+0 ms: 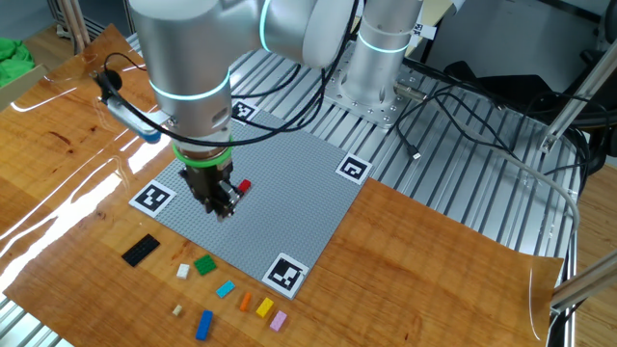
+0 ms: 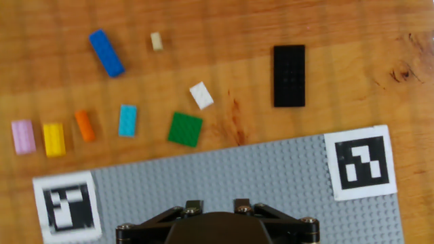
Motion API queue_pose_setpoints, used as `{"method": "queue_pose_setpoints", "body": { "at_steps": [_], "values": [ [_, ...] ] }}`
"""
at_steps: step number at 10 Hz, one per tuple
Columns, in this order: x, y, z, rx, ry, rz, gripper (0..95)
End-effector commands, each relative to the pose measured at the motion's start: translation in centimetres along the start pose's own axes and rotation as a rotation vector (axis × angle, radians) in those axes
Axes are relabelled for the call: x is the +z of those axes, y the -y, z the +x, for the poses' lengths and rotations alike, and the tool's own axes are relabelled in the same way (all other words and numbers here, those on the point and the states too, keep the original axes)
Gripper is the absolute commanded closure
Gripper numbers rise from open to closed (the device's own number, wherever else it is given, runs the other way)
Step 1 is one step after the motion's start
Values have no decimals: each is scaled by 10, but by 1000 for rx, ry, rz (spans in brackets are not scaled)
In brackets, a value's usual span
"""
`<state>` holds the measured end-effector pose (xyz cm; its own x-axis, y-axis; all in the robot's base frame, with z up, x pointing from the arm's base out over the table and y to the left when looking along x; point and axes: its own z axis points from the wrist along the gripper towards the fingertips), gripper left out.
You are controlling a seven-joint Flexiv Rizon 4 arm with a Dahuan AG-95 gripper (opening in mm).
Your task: Stack small Lego blocks randomly, one at a time
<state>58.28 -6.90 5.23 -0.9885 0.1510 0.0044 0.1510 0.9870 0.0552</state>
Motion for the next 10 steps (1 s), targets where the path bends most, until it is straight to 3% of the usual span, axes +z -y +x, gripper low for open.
{"method": "queue_pose_setpoints", "body": {
  "at_steps": [1,4,7,9,10],
  "values": [
    [3,-7,-11,55,13,0,570],
    [8,-20,-26,122,17,7,570],
    [8,-21,-28,125,8,9,570],
    [8,-21,-27,95,-1,11,570],
    [7,-21,-22,6,-25,16,570]
  ]
}}
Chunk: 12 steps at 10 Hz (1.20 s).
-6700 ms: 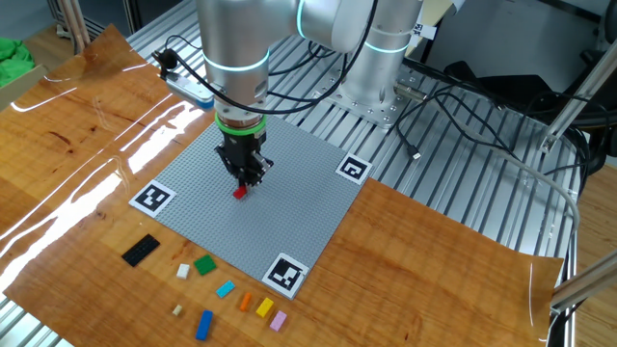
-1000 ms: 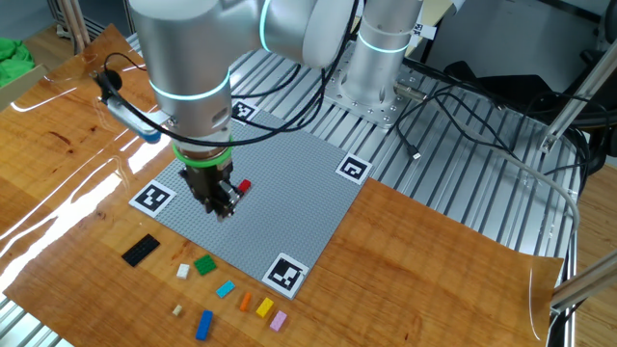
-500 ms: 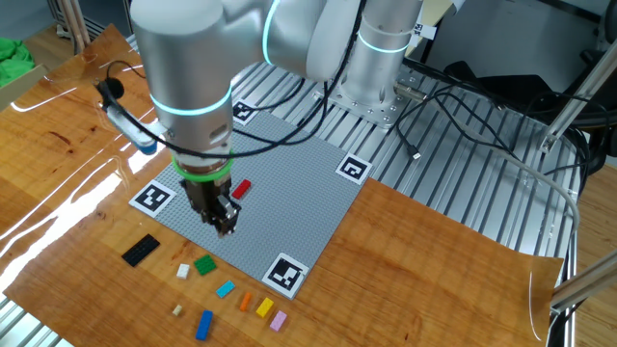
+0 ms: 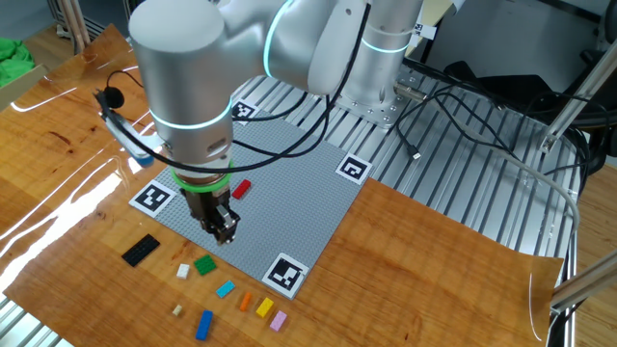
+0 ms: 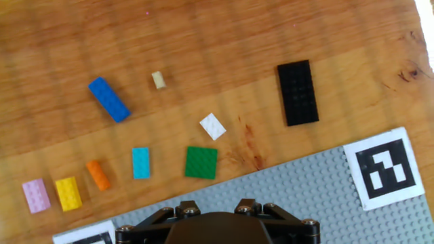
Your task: Stack small Lego blocks randomly, one at a time
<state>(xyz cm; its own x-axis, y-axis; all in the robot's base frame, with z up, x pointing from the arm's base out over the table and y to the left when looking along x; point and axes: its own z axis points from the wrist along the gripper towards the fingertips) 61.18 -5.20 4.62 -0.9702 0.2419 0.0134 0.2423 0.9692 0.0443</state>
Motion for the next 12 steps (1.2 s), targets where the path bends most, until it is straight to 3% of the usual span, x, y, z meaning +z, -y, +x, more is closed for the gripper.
{"method": "queue_pose_setpoints", "body": {
  "at_steps": [1,2,3,5,7,8,12],
  "values": [
    [-1,5,13,-142,-43,5,760],
    [0,10,24,-199,-51,3,760],
    [1,13,34,-238,-59,5,950],
    [5,24,61,-326,-62,-6,950],
    [7,37,85,-393,-65,-50,950],
    [9,41,95,-434,-67,-46,950],
    [8,47,111,-436,-66,-41,950]
  ]
}}
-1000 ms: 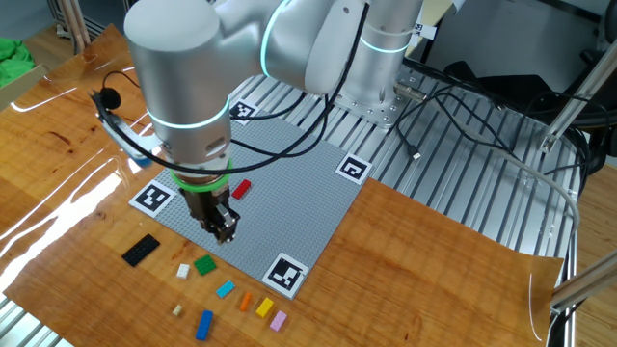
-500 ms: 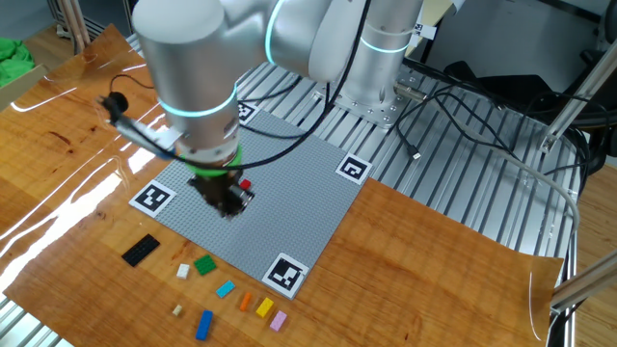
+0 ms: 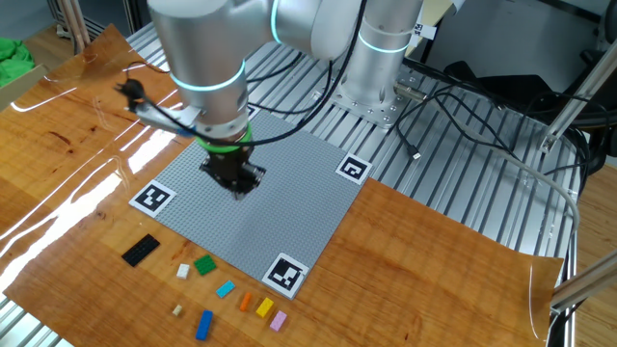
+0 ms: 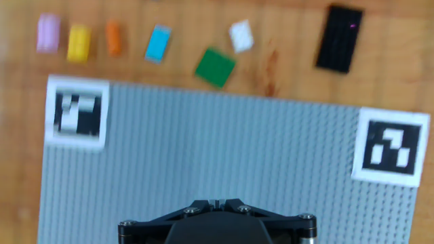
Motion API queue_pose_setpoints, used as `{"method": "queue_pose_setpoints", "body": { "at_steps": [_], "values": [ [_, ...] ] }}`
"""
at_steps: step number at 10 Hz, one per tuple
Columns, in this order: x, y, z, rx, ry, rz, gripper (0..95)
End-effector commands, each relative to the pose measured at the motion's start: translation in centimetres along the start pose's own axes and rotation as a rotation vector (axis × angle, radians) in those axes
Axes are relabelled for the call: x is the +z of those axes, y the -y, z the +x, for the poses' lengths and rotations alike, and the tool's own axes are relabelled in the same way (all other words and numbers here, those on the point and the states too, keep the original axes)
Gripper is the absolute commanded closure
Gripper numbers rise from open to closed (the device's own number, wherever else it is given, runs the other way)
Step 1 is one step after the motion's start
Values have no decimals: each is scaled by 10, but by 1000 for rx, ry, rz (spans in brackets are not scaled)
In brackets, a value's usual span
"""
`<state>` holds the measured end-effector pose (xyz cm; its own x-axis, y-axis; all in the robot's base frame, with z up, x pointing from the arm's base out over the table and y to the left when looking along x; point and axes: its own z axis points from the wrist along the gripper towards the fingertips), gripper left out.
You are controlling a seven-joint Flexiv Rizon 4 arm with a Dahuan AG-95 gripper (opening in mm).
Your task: Stack small Lego blocks randomly, one at a time
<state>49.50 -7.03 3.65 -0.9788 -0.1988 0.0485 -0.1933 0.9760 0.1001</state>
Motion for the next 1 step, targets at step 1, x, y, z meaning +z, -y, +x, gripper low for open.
{"method": "queue_pose_setpoints", "body": {
  "at_steps": [1],
  "values": [
    [-1,0,4,3,0,0,950]
  ]
}}
